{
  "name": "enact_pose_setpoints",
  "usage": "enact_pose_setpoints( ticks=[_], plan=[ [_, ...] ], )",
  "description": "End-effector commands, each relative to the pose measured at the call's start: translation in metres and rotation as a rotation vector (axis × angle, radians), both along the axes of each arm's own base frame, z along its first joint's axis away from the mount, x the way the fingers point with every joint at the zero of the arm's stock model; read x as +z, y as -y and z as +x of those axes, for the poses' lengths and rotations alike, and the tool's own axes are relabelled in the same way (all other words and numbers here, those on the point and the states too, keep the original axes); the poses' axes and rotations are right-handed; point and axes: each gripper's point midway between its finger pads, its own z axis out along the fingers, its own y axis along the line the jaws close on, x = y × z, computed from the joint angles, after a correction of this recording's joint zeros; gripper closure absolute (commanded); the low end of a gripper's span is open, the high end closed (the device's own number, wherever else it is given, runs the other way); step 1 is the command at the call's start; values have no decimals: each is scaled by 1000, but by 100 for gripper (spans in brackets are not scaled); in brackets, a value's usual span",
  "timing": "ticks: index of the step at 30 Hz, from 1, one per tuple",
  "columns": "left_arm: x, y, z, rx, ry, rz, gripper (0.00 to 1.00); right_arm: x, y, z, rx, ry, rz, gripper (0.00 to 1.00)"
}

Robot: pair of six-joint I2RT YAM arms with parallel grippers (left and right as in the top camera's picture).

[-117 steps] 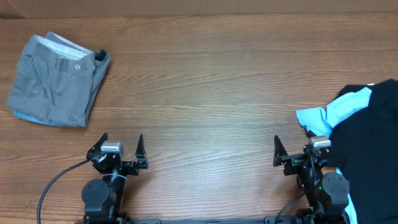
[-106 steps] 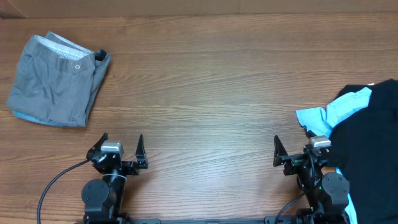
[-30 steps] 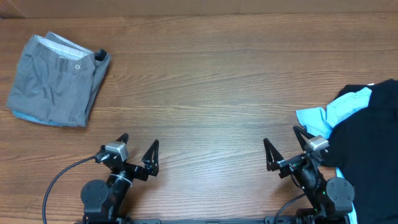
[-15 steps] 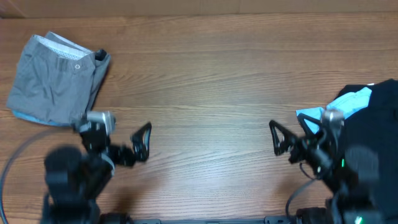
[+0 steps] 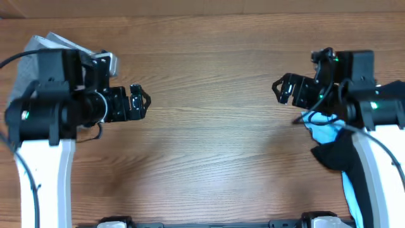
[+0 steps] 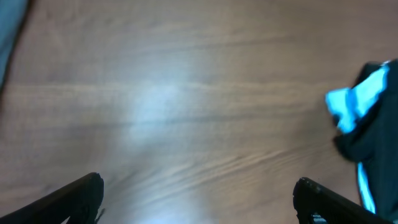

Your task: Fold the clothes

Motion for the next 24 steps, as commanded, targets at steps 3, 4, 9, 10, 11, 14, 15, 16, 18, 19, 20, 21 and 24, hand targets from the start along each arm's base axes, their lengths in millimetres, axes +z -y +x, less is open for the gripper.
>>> enact_pose_setpoints(
  ticks=[3, 4, 9, 10, 11, 14, 15, 16, 18, 19, 20, 21, 24],
  plan=[
    [-13, -6, 4, -11, -62, 39, 0, -24, 105, 14, -513, -110, -141, 0],
    [-14, -6, 4, -10, -67, 39, 0, -27, 113, 15, -538, -123, -128, 0],
    [-14, -6, 6, -10, -64, 39, 0, -40, 191, 1, -773, -167, -225, 0],
    [-14, -6, 5, -10, -65, 39, 0, -42, 203, -1, -819, -171, -241, 0],
    [-14, -6, 6, -10, -64, 40, 0, -47, 213, -2, -853, -183, -252, 0],
    [-14, -7, 7, -10, -58, 40, 0, -67, 231, -7, -894, -254, -258, 0],
    [-13, -7, 7, -10, -56, 40, 0, -75, 234, -9, -909, -282, -254, 0],
    [-13, -7, 7, -10, -56, 40, 0, -85, 238, -12, -932, -318, -246, 1],
    [-13, -6, 7, -10, -57, 39, 0, -106, 244, -16, -957, -382, -238, 1],
    [-13, -6, 7, -11, -57, 38, 0, -115, 245, -17, -966, -411, -232, 1],
    [-13, -6, 7, -11, -57, 37, 0, -126, 245, -17, -961, -445, -211, 1],
    [-13, -6, 7, -11, -57, 37, 0, -134, 243, -15, -954, -464, -193, 1],
    [-13, -6, 7, -11, -57, 37, 0, -157, 245, -12, -958, -514, -179, 6]
  ],
)
